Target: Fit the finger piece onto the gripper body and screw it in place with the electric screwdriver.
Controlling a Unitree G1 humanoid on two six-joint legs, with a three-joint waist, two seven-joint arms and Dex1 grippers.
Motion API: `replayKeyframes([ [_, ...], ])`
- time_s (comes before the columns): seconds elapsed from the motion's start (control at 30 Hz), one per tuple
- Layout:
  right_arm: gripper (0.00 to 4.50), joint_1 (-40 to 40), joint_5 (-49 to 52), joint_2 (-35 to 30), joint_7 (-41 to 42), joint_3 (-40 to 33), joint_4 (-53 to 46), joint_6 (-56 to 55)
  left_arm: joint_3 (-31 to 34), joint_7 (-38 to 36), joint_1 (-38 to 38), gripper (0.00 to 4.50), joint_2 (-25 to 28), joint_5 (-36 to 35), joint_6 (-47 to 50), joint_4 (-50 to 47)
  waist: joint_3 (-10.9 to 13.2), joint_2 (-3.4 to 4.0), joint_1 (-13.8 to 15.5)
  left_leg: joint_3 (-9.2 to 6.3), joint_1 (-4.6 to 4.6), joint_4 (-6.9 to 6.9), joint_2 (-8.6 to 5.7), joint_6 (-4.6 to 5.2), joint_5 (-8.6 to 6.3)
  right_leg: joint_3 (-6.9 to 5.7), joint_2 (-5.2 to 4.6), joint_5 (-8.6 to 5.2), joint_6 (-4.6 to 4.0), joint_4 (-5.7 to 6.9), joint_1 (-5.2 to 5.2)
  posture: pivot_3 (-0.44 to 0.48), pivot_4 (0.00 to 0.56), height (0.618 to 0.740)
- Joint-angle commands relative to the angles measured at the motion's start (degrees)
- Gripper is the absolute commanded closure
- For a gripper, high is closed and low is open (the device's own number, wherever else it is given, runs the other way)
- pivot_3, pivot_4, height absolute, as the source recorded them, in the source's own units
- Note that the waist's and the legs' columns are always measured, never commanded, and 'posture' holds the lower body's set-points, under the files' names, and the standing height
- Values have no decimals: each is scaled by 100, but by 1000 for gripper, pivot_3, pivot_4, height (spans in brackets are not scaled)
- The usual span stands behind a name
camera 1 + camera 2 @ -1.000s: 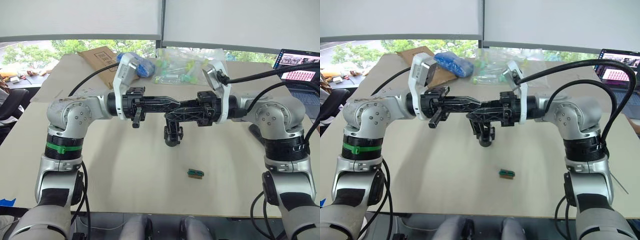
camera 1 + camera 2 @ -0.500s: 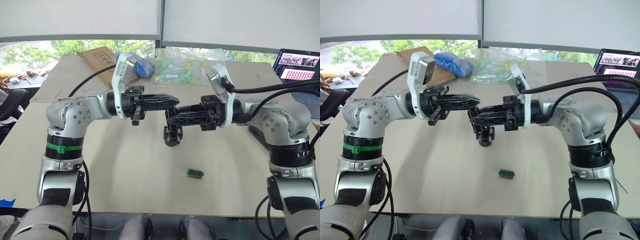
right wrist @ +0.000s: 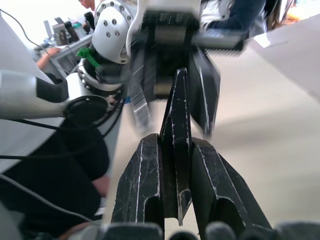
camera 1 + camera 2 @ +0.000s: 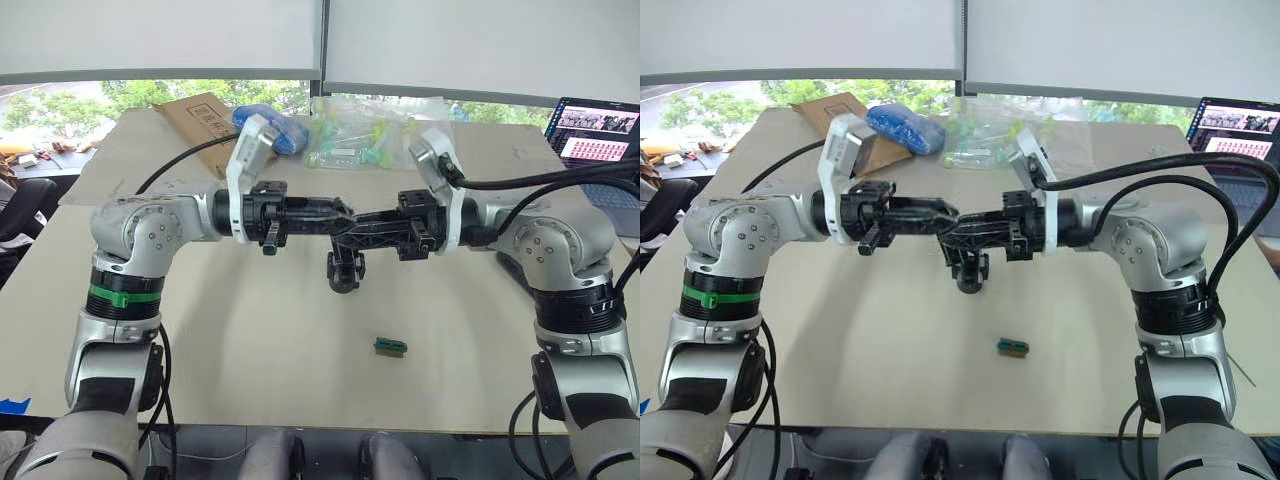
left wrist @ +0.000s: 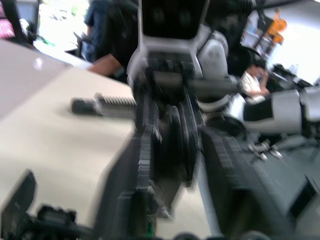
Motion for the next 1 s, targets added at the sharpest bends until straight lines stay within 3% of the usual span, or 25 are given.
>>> replayKeyframes([
  [0.03,4163,123,-327,-144,230,28,-194,-689,-366,-795,178,906,455,753,-944,191,0,0,-17,3,0,-3,0,0,0,2,0,0,0,0,-4,0,150,740],
  [0.1,4163,332,-576,-236,317,67,-211,-1079,-665,-981,321,42,623,1592,-2035,791,0,1,-1,3,0,-2,0,0,0,0,2,0,0,-1,-1,0,150,740],
  [0.13,4163,426,-650,-275,329,61,-210,-1199,-762,-916,356,0,606,1917,-2441,1043,0,0,5,5,2,-2,-1,0,0,0,2,0,0,-3,0,0,150,740],
  [0.4,4163,980,-700,-480,295,-171,-434,-1405,-1114,-478,803,0,-250,3278,-4544,2279,0,0,84,9,-3,0,0,0,0,0,-1,0,0,-6,-1,0,150,740],
  [0.6,4163,1388,-712,-528,214,-270,-659,-1618,-1079,158,572,0,-1216,3817,-5490,3663,1,-3,101,9,-5,9,1,2,0,-1,-1,0,0,-1,0,0,150,740],
  [1.0,4163,2181,-812,-495,278,-370,-836,-2357,-782,327,-11,0,-2339,4040,-6219,5335,2,-5,85,6,-10,12,1,10,-4,-4,-6,1,2,-1,-1,0,150,740],
])
